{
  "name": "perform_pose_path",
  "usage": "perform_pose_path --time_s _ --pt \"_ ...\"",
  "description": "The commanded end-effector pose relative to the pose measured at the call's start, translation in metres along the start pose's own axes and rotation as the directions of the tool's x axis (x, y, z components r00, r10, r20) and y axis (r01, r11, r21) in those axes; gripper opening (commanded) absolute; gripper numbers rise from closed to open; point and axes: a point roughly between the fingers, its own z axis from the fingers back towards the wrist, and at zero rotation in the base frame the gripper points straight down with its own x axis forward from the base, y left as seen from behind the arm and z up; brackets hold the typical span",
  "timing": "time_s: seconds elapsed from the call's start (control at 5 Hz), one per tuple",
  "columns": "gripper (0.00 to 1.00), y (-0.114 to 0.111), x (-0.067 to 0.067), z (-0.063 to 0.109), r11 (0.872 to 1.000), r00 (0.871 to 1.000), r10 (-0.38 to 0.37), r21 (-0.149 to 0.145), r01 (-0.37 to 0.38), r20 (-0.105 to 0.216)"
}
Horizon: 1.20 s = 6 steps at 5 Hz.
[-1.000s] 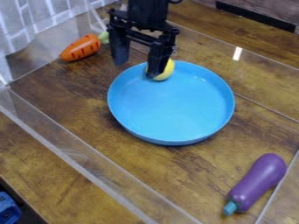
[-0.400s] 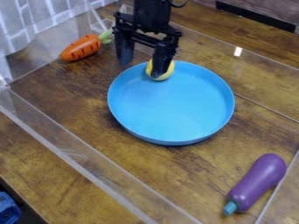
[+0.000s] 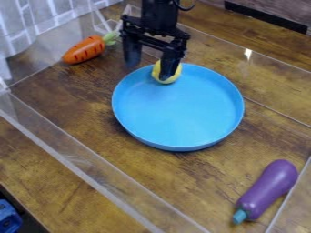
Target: Remove the lemon from the blue tray and put it on the table
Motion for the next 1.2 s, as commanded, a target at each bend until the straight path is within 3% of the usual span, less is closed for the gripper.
perform_pose_path --time_s 0.0,1.0 --pt "1.00 0.010 0.013 0.019 1.000 0.997 0.021 0.004 -0.021 0.077" --pt "1.00 0.023 0.048 -0.002 0.999 0.995 0.040 0.017 -0.042 0.094"
